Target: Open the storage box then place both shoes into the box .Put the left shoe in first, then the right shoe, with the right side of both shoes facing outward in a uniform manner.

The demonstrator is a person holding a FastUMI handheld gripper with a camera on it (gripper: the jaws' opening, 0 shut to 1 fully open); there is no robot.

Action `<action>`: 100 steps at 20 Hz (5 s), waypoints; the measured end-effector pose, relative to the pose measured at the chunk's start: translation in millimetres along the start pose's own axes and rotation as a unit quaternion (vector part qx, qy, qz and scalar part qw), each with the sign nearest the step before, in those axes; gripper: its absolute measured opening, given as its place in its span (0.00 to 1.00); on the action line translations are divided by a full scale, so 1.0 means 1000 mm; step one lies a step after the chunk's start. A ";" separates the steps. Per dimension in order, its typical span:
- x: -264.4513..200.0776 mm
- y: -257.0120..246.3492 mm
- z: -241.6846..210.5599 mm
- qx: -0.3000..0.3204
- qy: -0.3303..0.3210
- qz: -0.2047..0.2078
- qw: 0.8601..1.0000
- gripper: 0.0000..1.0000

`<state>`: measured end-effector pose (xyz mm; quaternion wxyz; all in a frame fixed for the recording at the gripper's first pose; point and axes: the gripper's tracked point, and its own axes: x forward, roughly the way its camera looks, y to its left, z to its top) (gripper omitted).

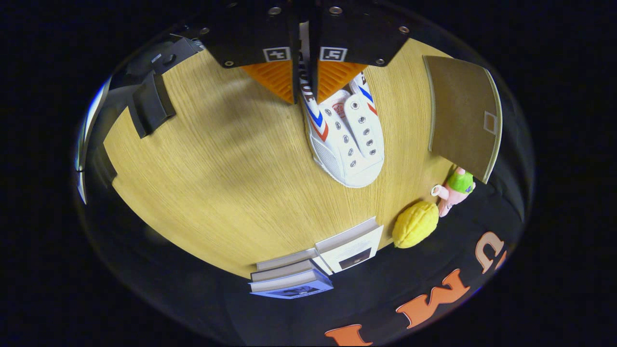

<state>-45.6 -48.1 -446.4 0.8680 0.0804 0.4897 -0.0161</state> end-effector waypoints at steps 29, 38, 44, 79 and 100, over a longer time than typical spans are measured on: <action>-0.104 0.309 0.027 -0.092 -0.136 0.110 0.980 0.00; -0.083 0.321 -0.005 -0.115 -0.125 0.077 0.982 0.00; -0.081 0.316 -0.018 -0.128 -0.116 0.064 0.983 0.00; -0.348 0.201 0.225 -0.153 -0.404 0.043 0.901 0.98; -0.374 0.078 0.239 -0.123 -0.438 0.051 0.889 0.98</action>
